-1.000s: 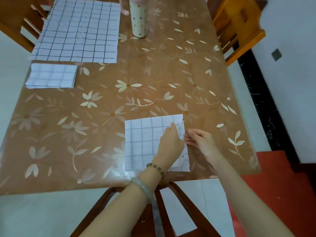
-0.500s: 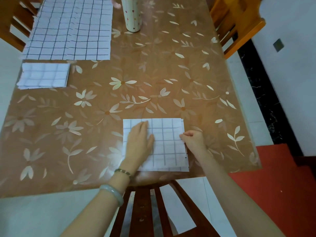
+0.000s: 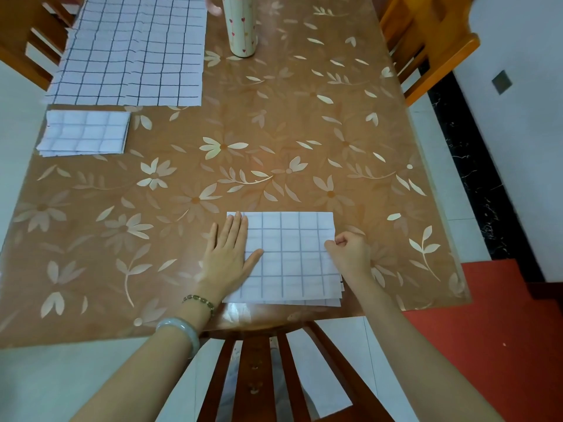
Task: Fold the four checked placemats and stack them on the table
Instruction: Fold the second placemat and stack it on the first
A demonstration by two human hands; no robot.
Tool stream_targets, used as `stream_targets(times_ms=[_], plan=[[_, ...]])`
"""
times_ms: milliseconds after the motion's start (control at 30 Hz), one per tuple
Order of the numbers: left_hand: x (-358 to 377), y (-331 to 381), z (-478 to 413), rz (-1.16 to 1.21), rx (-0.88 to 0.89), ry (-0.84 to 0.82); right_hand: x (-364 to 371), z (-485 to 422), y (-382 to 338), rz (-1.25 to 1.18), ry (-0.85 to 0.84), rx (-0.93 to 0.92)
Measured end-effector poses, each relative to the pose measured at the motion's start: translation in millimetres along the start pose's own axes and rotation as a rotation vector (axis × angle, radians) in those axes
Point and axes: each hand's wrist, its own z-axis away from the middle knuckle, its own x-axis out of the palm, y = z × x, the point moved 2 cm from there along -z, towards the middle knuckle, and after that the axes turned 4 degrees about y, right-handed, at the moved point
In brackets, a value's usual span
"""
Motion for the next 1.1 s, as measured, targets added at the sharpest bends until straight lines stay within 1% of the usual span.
stream_targets(times_ms=[67,100,133,167,200,233,267,333,400,433,500,600,767,933,1000,1100], plan=[[0,1,0,-0.004,-0.012,-0.001,0,4,-3,0.048,0.006,-0.014],[0,2,0,0.000,-0.014,-0.001,-1,6,-5,0.119,0.015,-0.024],[0,2,1,0.002,-0.011,-0.001,-1,9,-8,0.242,0.061,-0.070],[1,3,1,0.001,-0.009,0.002,0,11,-11,0.382,0.127,-0.154],[1,2,1,-0.002,-0.008,0.008,4,14,-19,0.472,0.206,-0.271],[1,2,1,-0.004,-0.009,0.015,11,18,-29,0.479,0.252,-0.399],[1,2,1,-0.002,-0.012,0.018,22,22,-42,0.447,0.230,-0.515],[1,2,1,-0.004,-0.013,0.017,55,29,-64,0.370,0.035,-0.703],[3,1,1,-0.024,0.000,0.009,87,36,-77,0.452,-0.157,-0.813],[4,0,1,-0.035,0.008,0.008,99,36,-78,0.519,-0.213,-0.833],[5,1,1,-0.037,0.011,0.024,110,28,-72,0.608,-0.259,-0.824],[3,2,0,-0.016,-0.014,0.041,99,12,-51,0.664,-0.226,-0.850],[1,-17,4,-0.033,0.013,0.034,52,-18,-4,0.726,-0.124,-0.706],[-7,-38,15,-0.071,0.004,0.048,34,-22,6,0.749,-0.086,-0.671],[-11,-24,20,-0.039,-0.005,0.055,35,-21,4,0.754,-0.080,-0.664],[-14,19,26,0.018,0.111,0.051,35,-21,5,0.778,-0.066,-0.672]])
